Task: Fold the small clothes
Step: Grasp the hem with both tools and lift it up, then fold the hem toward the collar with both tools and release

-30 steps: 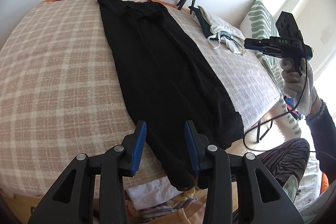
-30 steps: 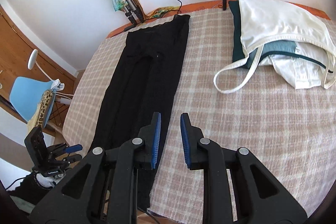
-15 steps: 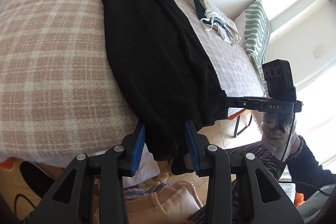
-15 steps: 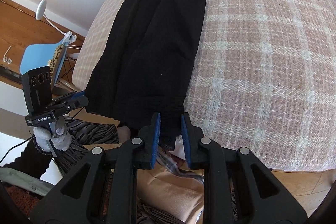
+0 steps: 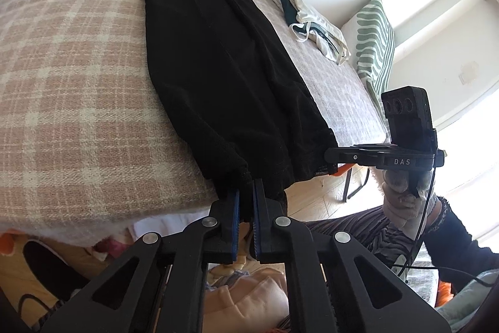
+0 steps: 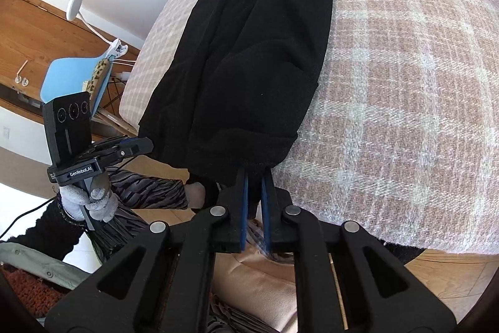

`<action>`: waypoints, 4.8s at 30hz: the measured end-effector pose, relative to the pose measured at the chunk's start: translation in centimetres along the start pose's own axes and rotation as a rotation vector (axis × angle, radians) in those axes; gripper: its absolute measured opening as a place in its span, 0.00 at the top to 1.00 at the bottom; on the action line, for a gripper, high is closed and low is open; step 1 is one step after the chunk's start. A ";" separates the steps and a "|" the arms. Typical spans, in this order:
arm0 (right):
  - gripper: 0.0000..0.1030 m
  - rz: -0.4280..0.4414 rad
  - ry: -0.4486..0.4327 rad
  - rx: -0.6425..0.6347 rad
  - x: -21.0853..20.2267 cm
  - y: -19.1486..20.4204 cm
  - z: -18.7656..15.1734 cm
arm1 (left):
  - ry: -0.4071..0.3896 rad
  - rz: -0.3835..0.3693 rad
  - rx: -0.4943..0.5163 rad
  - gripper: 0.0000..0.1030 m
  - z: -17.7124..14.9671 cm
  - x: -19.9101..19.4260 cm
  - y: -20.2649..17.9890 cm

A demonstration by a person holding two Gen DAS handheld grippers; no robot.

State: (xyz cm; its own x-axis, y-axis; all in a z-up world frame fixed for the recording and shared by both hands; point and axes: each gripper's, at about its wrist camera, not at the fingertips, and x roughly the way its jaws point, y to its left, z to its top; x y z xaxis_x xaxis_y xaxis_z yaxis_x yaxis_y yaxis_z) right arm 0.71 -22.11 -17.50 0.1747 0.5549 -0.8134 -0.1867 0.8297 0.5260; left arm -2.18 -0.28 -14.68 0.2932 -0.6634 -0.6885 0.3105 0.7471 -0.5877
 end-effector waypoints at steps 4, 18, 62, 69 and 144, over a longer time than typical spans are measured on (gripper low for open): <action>0.93 0.008 -0.073 0.011 -2.7 -0.1 -0.3 | -0.044 -0.024 -0.012 0.96 0.0 -1.9 -0.2; 0.93 -0.006 -0.045 0.088 -2.8 -2.7 -1.1 | 0.029 0.016 0.004 0.86 -0.8 -0.8 0.3; 0.93 0.045 -0.210 0.061 -5.3 -1.3 6.3 | -0.112 -0.016 -0.027 0.97 8.0 -1.7 0.9; 0.93 0.010 -0.232 0.083 -3.1 -1.8 11.3 | -0.118 0.044 -0.006 0.97 12.8 -0.2 2.2; 0.76 -0.296 -0.245 -0.039 0.1 -3.9 18.5 | -0.137 0.403 0.149 0.79 17.9 3.5 5.3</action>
State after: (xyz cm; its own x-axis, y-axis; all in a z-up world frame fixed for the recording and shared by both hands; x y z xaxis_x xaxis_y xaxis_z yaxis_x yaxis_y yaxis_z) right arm 19.29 -24.18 -15.01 0.4514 0.2932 -0.8428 -0.1294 0.9560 0.2633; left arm 16.63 0.63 -12.61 0.5315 -0.3277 -0.7811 0.2710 0.9394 -0.2098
